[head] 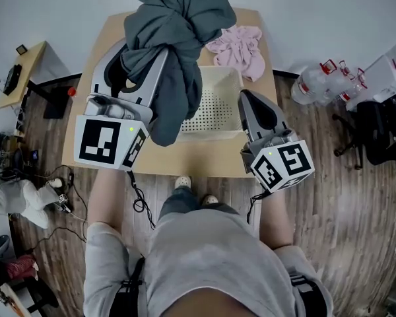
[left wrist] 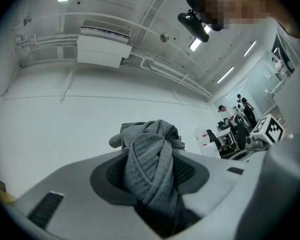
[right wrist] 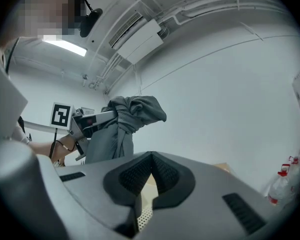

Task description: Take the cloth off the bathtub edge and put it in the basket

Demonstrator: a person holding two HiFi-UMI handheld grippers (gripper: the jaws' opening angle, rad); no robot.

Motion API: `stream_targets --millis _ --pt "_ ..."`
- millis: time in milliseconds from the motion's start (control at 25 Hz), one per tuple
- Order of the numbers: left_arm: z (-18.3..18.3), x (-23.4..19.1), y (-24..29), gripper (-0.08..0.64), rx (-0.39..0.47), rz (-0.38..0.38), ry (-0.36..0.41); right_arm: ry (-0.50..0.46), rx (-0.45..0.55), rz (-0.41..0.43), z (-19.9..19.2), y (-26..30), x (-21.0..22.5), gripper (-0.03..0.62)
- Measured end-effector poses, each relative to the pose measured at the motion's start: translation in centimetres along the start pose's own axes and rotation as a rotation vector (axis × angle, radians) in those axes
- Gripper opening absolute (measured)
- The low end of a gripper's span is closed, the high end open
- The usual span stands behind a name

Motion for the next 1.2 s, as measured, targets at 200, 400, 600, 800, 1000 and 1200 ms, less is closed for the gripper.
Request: stream_targets --millis 200,400,600,800,1000,1200 --pt "-4.3 -2.2 1.2 0.193 -0.092 -0.091 -0.03 0.002 -0.024 -0.048 -0.2 1.3 -0.4 0.008" --pt "-8.5 -3.0 2.5 0.193 -0.181 -0.192 -0.013 0.012 -0.053 -0.101 -1.0 2.2 -0.3 0.008" --pt "-12.7 -3.6 3.5 0.193 -0.268 -0.279 -0.054 0.018 -0.081 -0.16 -1.6 3.0 -0.3 0.008" --pt "-16.4 -3.4 4.1 0.193 -0.348 -0.36 -0.06 0.027 -0.109 -0.205 -2.2 3.1 0.0 0.008" --pt "-19.2 -3.2 3.9 0.193 -0.417 -0.433 -0.053 0.032 -0.132 -0.227 -2.7 3.5 -0.2 0.008" --pt "-21.9 -3.3 4.0 0.193 -0.483 -0.445 -0.057 0.035 -0.156 -0.236 -3.3 4.0 -0.2 0.008"
Point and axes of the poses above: the fingertips, and each gripper's own axes: y forward along the fingers, x to its right, z out of its top, the point moved 9 cm from there along -y, backward along the fingers, and after that the axes turned 14 degrees about -y, right-handed, at the moved point
